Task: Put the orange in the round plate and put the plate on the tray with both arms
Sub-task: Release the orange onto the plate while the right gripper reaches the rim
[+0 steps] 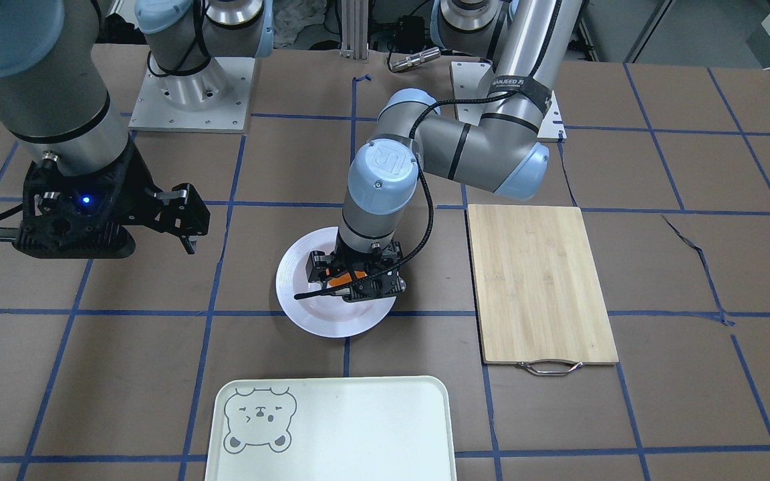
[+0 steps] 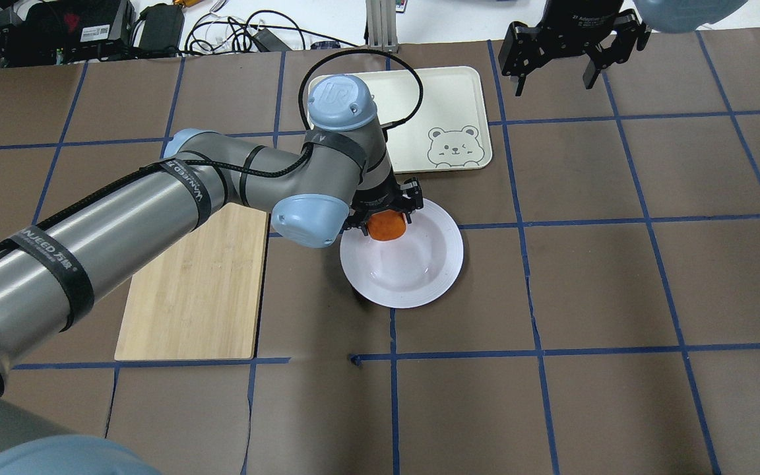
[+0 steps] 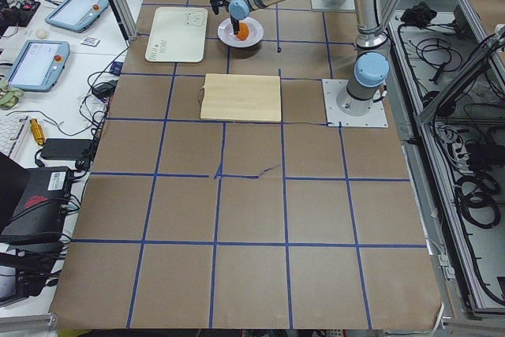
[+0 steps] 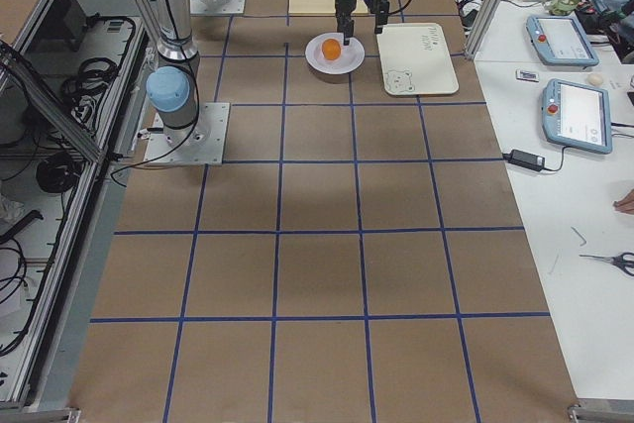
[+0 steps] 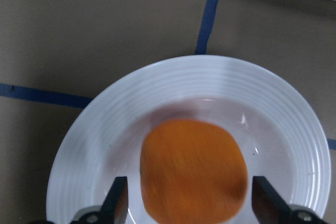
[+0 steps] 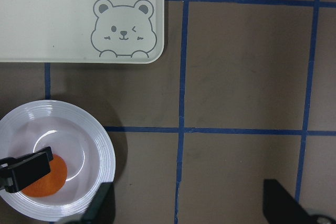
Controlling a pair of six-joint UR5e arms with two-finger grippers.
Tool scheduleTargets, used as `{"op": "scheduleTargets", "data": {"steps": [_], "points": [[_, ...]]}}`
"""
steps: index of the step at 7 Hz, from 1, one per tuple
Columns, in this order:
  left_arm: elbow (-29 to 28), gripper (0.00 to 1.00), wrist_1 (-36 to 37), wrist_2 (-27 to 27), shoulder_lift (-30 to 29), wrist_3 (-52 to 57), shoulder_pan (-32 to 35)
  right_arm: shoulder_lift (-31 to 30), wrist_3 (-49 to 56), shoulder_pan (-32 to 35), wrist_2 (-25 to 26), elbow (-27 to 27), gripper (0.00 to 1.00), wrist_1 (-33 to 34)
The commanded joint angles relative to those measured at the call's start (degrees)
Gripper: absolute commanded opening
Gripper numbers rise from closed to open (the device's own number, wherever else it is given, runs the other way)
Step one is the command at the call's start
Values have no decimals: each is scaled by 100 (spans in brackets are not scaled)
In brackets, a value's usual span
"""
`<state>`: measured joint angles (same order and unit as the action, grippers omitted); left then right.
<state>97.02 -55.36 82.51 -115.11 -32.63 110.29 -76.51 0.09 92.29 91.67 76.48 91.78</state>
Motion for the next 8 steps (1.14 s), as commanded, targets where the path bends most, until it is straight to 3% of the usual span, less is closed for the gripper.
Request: {"op": "scheduleTargets", "data": {"steps": [1, 3, 5, 7, 8], "points": [[-51, 100, -158, 81, 251, 90, -112, 4, 0, 0, -71, 130, 100, 15], [-191, 100, -630, 133, 584, 937, -664, 4, -9, 0, -472, 463, 100, 104], [-752, 100, -1908, 168, 988, 1716, -1411, 4, -106, 9, -1105, 1049, 100, 373], [-1114, 100, -2957, 212, 1357, 1716, -2210, -5, -114, 0, -1345, 2252, 100, 1923], [-1132, 100, -3058, 361, 1594, 1725, -2466, 4, -114, 0, -1415, 2701, 100, 2436]]}}
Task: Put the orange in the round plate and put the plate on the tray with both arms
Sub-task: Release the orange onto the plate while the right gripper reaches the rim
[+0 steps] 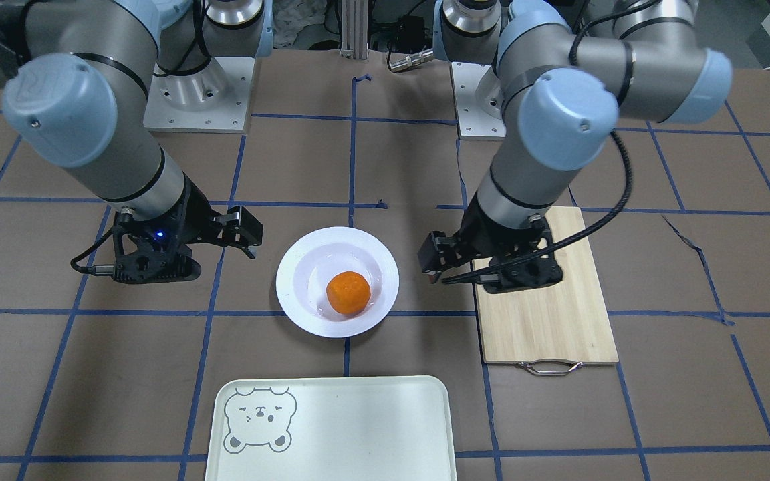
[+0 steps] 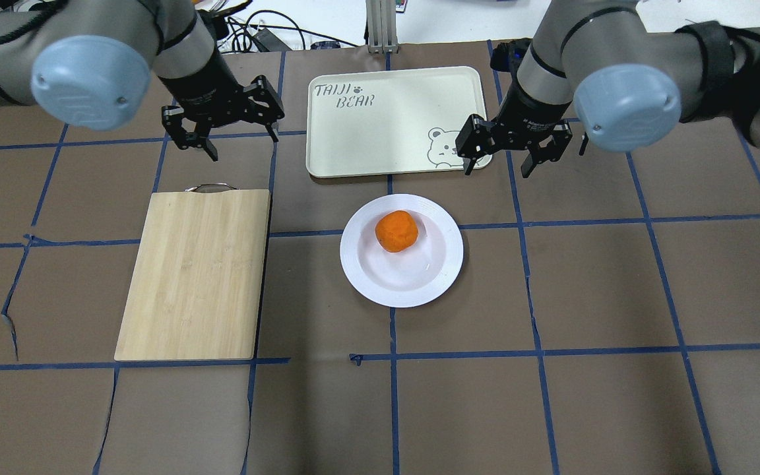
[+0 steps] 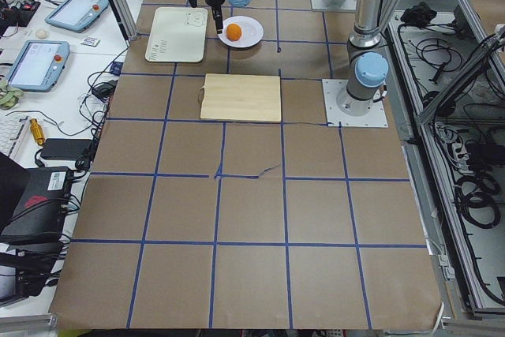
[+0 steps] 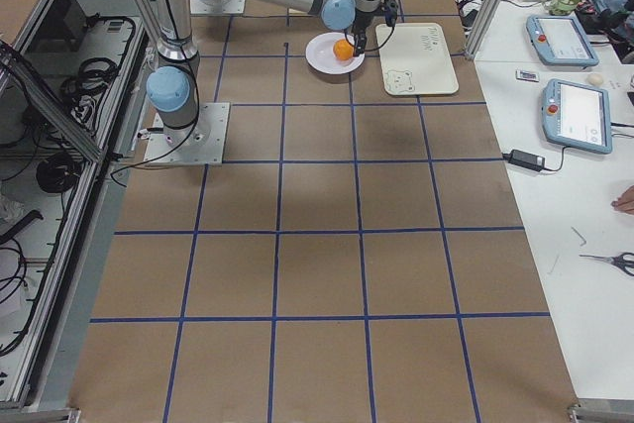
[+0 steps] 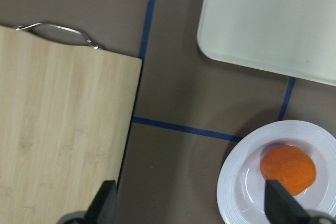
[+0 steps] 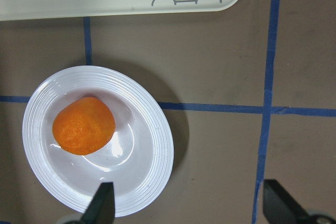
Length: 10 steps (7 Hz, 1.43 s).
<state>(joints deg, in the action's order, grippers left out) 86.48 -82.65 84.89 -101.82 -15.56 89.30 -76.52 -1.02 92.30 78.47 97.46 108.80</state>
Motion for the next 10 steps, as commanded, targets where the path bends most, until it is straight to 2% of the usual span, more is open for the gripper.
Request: {"op": "scheduleTargets", "data": {"steps": [1, 2, 4, 8, 10], "points": [[9, 100, -288, 411, 459, 18, -517, 14, -21, -10, -521, 1104, 100, 1244], [27, 100, -287, 762, 461, 18, -562, 41, -30, -10, -717, 1526, 100, 1789], [106, 100, -349, 845, 644, 394, -510, 189, -294, -1, -1008, 2012, 100, 2556], [133, 100, -358, 845, 961, 405, -413, 541, -654, 16, -1219, 2330, 100, 3137], [211, 100, -340, 749, 1049, 414, -404, 621, -1012, 68, -1369, 2330, 100, 3191]]}}
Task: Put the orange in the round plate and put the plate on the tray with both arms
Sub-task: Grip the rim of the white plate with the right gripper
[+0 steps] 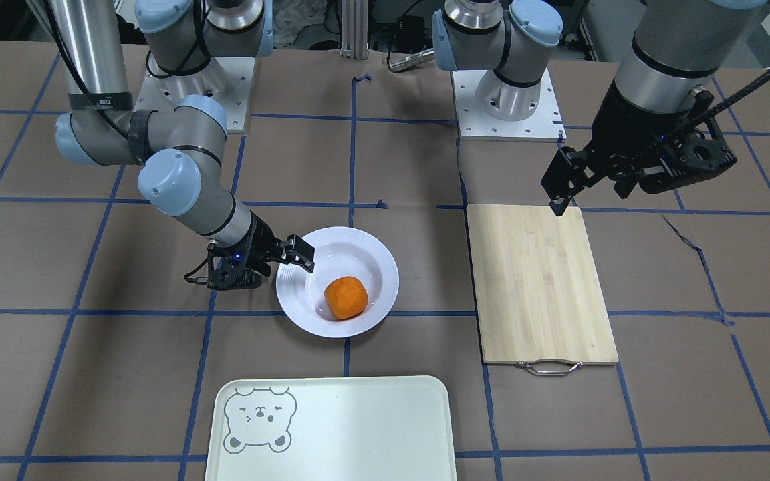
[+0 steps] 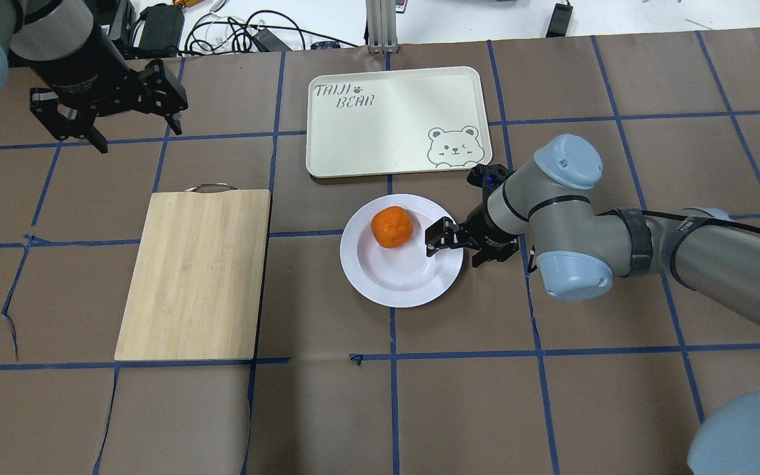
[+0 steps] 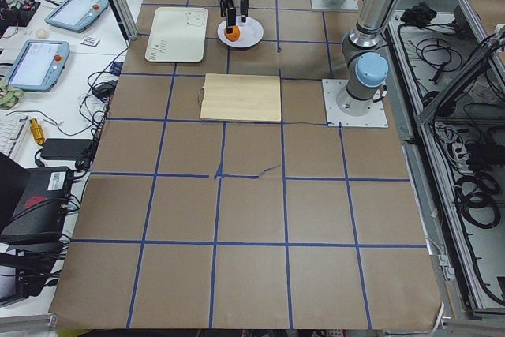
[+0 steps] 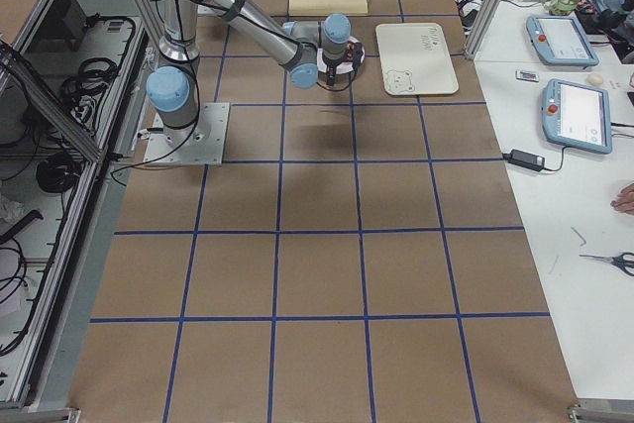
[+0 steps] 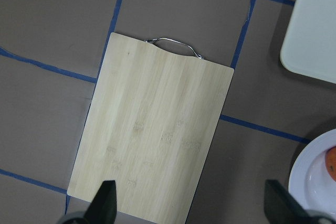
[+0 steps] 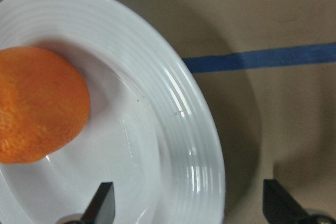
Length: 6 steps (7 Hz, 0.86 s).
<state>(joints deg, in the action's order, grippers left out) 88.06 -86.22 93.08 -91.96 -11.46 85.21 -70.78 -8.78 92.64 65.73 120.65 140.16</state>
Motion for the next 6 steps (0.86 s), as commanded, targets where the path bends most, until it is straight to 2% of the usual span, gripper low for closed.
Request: {"op": "scheduleTargets", "data": {"steps": [1, 2, 5, 6], "points": [[114, 100, 9, -201, 134, 169, 5, 38, -290, 43, -104, 11, 100, 73], [150, 100, 9, -368, 187, 736, 5, 47, -421, 43, -104, 3, 100, 82], [177, 100, -9, -510, 258, 943, 5, 47, -475, 43, -165, -15, 96, 64], [194, 100, 0, -510, 266, 1126, 5, 81, -580, 43, -165, -50, 91, 73]]}}
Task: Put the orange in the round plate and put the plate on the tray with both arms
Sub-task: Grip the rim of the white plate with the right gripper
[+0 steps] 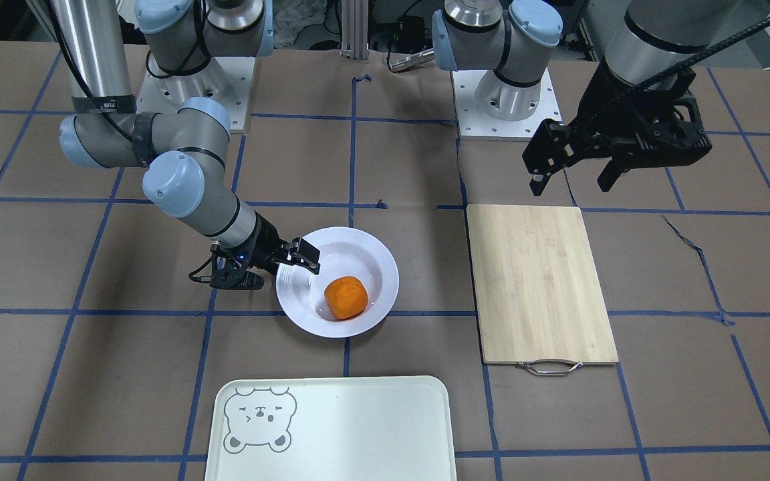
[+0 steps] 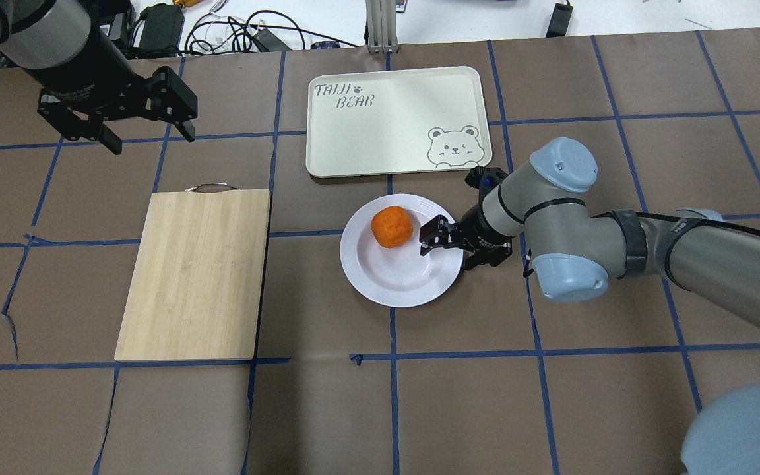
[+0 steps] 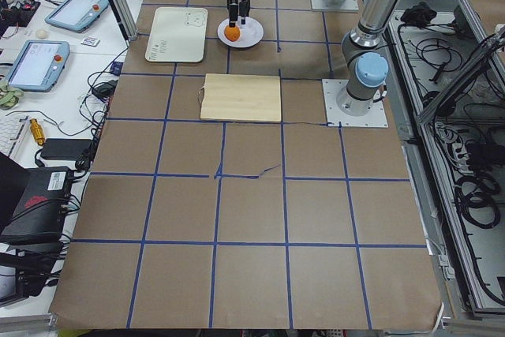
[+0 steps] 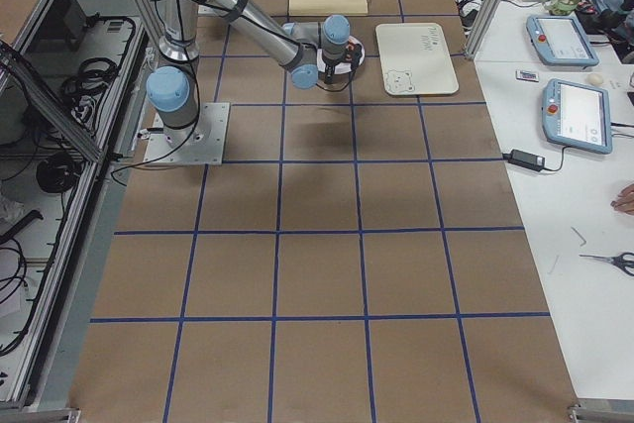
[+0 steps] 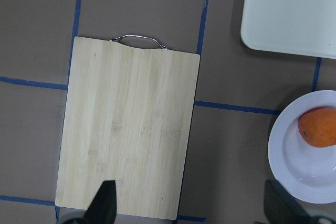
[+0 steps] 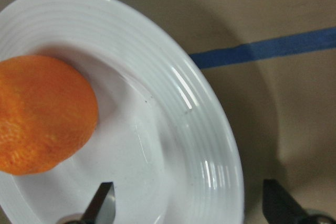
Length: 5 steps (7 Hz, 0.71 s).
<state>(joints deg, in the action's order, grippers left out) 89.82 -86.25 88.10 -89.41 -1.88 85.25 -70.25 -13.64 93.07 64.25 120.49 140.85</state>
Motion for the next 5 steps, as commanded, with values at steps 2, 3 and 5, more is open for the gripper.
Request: {"op": "scheduleTargets", "data": {"steps": [2, 3, 5], "points": [[45, 100, 3, -12, 47, 179, 0, 125, -348, 0, -9, -121, 88, 117], [45, 100, 3, 6, 47, 179, 0, 126, -541, 0, 8, -139, 88, 136], [53, 100, -6, 6, 47, 179, 0, 309, -613, 0, 8, -148, 75, 136]]}}
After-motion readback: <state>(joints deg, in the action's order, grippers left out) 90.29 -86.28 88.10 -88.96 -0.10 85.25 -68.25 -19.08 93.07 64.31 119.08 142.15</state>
